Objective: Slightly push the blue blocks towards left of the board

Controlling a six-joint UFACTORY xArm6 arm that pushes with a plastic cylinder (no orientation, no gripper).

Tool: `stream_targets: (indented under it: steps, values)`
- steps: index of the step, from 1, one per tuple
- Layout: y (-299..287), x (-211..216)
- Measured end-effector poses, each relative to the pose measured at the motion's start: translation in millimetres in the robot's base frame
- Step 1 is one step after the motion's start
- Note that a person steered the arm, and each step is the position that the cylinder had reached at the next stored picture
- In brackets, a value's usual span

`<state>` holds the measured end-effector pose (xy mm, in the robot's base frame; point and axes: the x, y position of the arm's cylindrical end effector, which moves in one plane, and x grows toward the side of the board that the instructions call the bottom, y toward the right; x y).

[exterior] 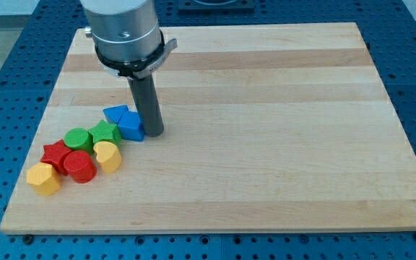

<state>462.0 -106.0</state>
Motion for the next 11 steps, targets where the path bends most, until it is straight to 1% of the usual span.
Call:
stream_targets:
  steps: [1,2,3,4,5,6,7,8,11]
  values:
    - [-1,-8]
    - [-1,-30]
    - [-1,-65]
    - [-4,-87]
    - [14,-74]
    - [26,-15]
    - [26,11]
    - [22,11]
    - [-18,-15]
